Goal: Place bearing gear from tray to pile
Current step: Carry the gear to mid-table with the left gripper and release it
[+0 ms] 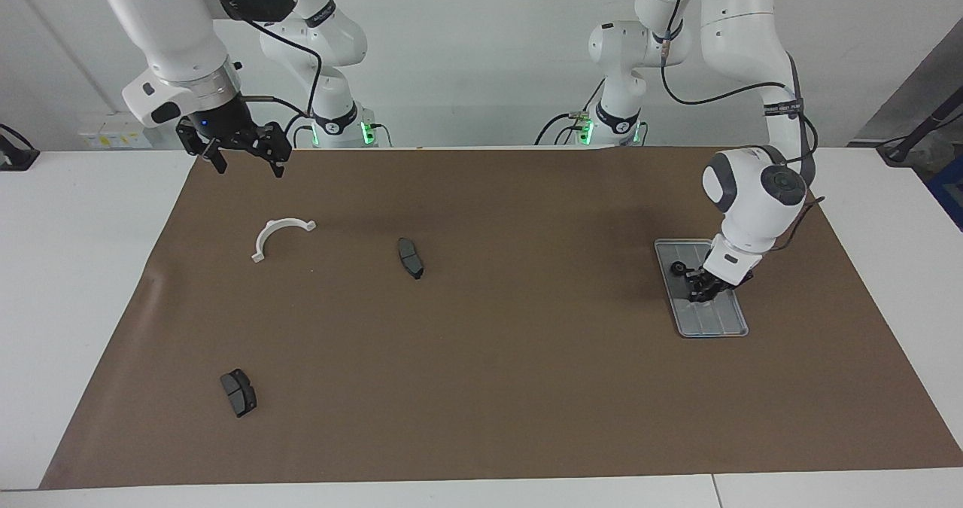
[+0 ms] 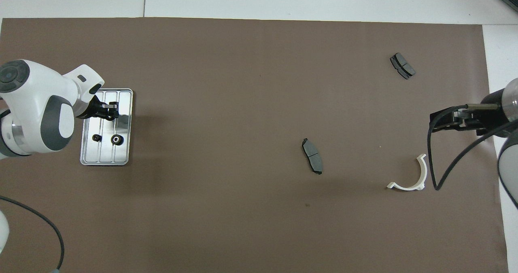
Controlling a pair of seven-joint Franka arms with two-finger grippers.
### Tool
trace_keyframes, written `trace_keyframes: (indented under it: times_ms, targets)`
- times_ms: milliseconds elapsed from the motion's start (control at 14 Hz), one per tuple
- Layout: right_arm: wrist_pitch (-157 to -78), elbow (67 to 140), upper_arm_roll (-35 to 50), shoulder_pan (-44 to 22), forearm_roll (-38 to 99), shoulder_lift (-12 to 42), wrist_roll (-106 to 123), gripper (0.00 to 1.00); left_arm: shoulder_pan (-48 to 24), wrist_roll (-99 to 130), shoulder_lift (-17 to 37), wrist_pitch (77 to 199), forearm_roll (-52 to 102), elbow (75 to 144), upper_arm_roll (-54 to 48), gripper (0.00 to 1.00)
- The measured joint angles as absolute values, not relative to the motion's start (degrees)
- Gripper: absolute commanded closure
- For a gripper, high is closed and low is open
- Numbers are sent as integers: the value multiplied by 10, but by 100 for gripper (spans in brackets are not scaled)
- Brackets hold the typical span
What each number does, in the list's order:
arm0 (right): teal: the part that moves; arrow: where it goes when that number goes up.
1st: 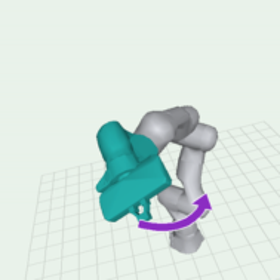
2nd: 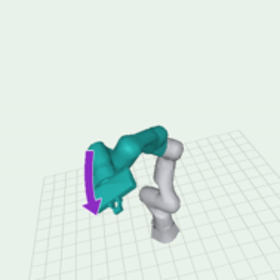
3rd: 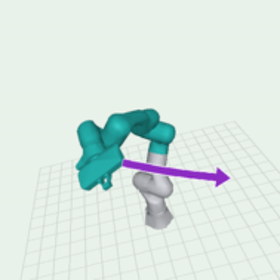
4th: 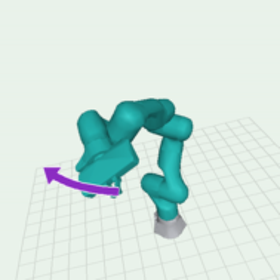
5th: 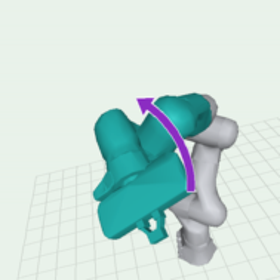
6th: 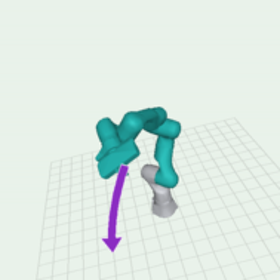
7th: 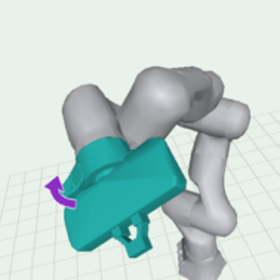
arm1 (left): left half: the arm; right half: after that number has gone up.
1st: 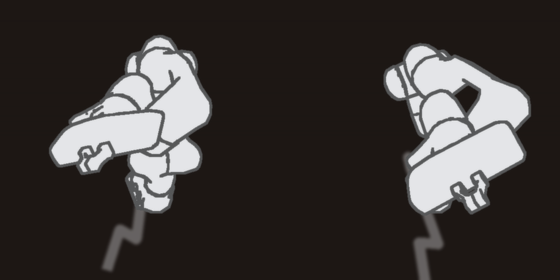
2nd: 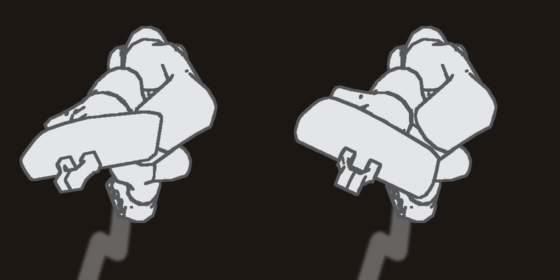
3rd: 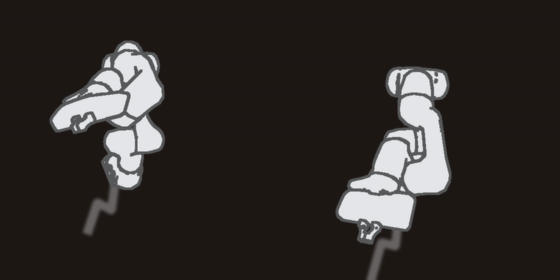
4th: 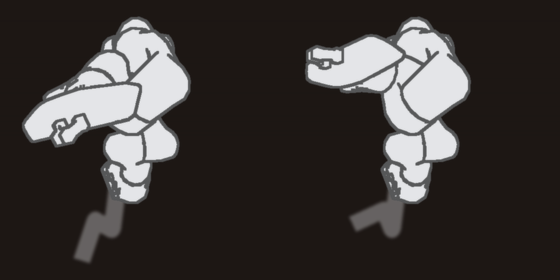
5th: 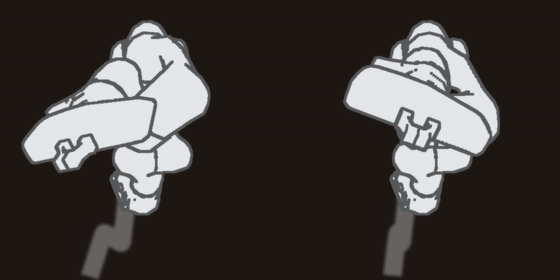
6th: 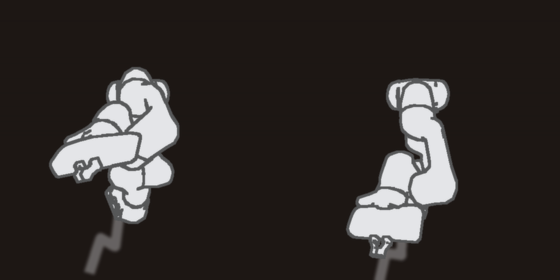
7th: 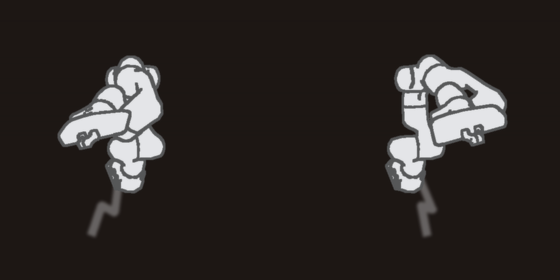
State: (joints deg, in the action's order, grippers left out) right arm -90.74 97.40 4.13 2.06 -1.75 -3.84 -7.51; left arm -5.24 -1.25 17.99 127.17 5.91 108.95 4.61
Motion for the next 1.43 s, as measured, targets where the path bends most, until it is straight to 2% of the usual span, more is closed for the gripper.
trace_keyframes:
  times_ms: [214, 571, 857, 929, 1000, 1143, 1214, 1286, 1429]
  targets:
    - [-907, 974, 42, 21, -18, -38, -75, 0, -110, 104, 182, 1251, 85, 1045, 43, 100]
    - [-907, 974, 42, 21, -18, -38, -75, 0, -293, 329, 192, 1271, 85, 1042, 39, 100]
    - [-908, 974, 42, 21, -18, -38, -75, 0, -387, 392, 216, 1275, 76, 1039, 41, 100]
    - [-908, 974, 42, 21, -18, -38, -75, 0, -398, 399, 225, 1281, 69, 1035, 42, 93]
    - [-909, 974, 42, 21, -18, -38, -75, 0, -405, 401, 233, 1288, 64, 1033, 42, 75]
    - [-912, 974, 42, 21, -18, -38, -75, 0, -409, 401, 242, 1296, 60, 1031, 43, 21]
    - [-915, 975, 43, 21, -18, -38, -75, 0, -409, 401, 243, 1297, 59, 1030, 44, 3]
    - [-920, 976, 43, 21, -18, -38, -75, 0, -409, 401, 243, 1297, 59, 1028, 45, 0]
    - [-933, 980, 43, 21, -17, -38, -75, 0, -409, 401, 242, 1297, 59, 1019, 50, 0]
